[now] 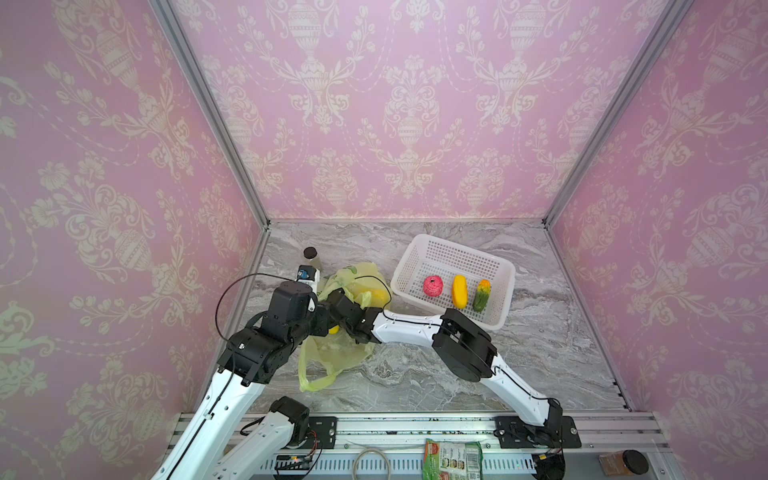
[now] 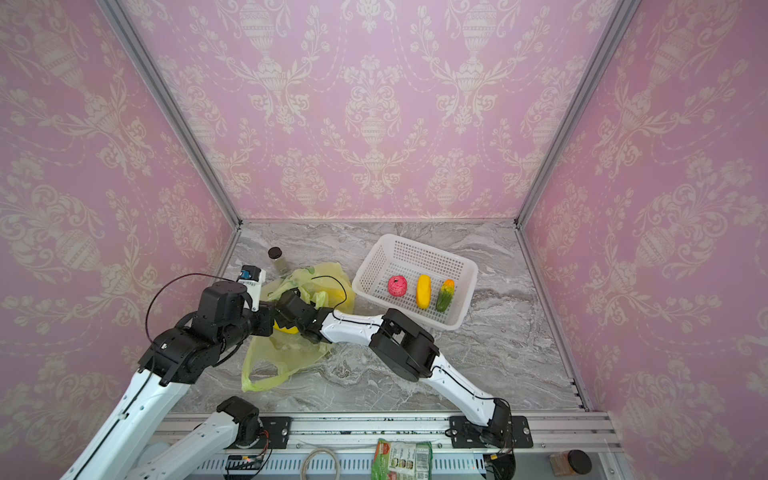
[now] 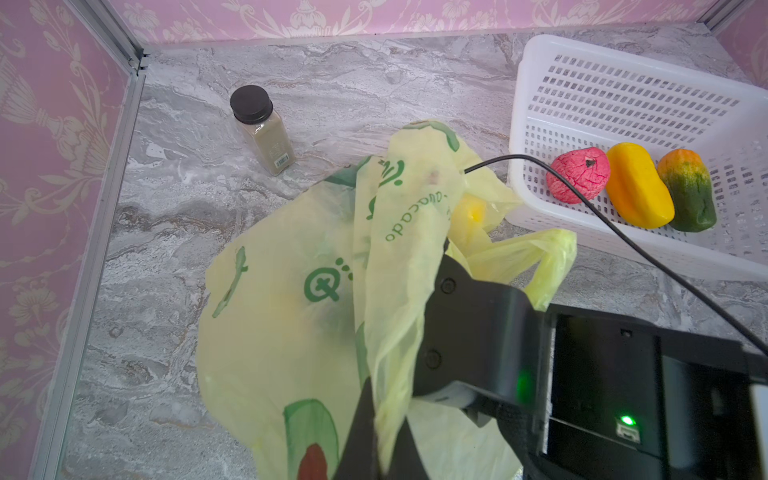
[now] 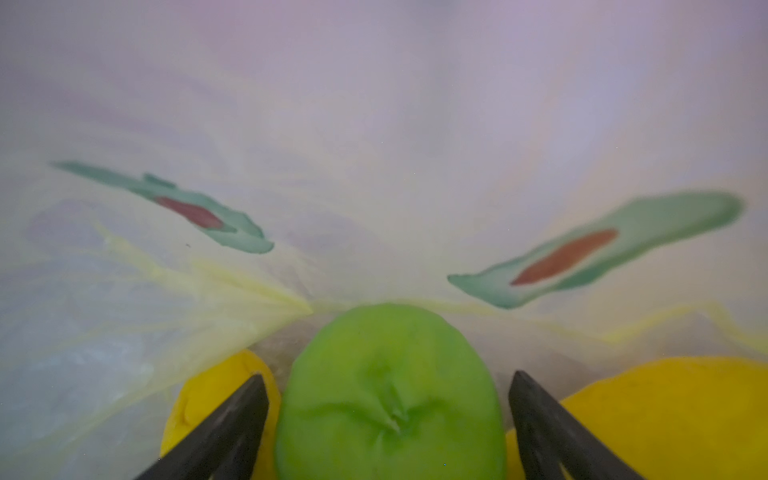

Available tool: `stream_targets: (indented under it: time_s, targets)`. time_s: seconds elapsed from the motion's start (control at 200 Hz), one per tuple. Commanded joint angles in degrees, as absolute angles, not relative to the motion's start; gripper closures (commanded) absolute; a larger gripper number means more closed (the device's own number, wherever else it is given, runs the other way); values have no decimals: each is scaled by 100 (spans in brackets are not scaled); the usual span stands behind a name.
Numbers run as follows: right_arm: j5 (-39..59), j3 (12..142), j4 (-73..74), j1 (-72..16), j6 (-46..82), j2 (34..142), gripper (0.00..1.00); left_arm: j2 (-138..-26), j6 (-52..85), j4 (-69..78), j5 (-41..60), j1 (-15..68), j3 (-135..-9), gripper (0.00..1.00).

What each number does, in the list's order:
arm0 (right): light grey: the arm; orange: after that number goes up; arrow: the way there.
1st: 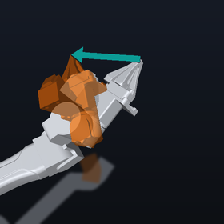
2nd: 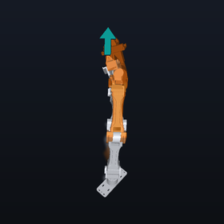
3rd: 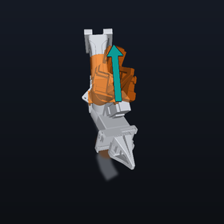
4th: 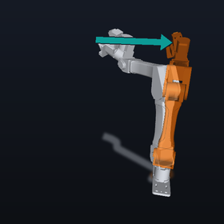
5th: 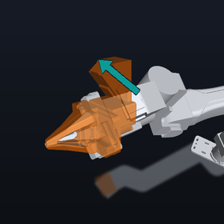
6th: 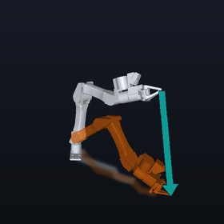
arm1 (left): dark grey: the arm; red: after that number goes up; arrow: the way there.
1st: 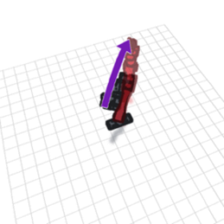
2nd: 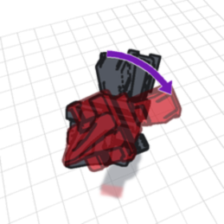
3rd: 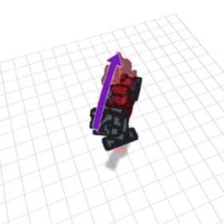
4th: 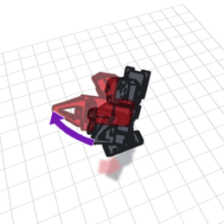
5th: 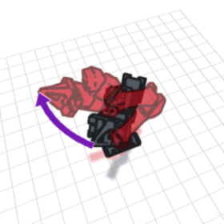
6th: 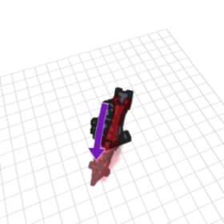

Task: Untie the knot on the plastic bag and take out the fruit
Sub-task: 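Grasp the green apple inside the bag with the right gripper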

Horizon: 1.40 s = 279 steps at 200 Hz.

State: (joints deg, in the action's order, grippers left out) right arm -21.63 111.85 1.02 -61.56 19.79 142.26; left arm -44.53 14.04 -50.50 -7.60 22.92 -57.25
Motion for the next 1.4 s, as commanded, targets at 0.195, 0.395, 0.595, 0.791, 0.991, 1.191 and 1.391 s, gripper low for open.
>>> stream_targets:
  time_s: [0.195,0.395,0.595,0.791,0.991,1.191,1.391]
  targets:
    - [-1996,11454,-609,-6070,2171,14429,35,-4368,1431,-5104,-624,2241,-5685,100]
    - [-1935,10769,-134,-6058,2149,14014,49,-4378,1439,-5110,-648,2242,-5684,100]
    - [-1837,9541,700,-6073,1968,13120,60,-4395,1433,-5120,-687,2241,-5681,100]
    - [-1623,8115,1960,-6128,1679,12141,63,-4427,1442,-5125,-717,2242,-5686,100]
    - [-1590,7260,2890,-6476,1034,11538,67,-4425,1442,-5126,-730,2241,-5683,100]
    - [-1657,6058,4172,-7061,52,10752,68,-4431,1458,-5132,-753,2241,-5679,100]
    - [-1628,5078,5042,-7321,-266,9866,67,-4456,1451,-5133,-754,2241,-5681,100]
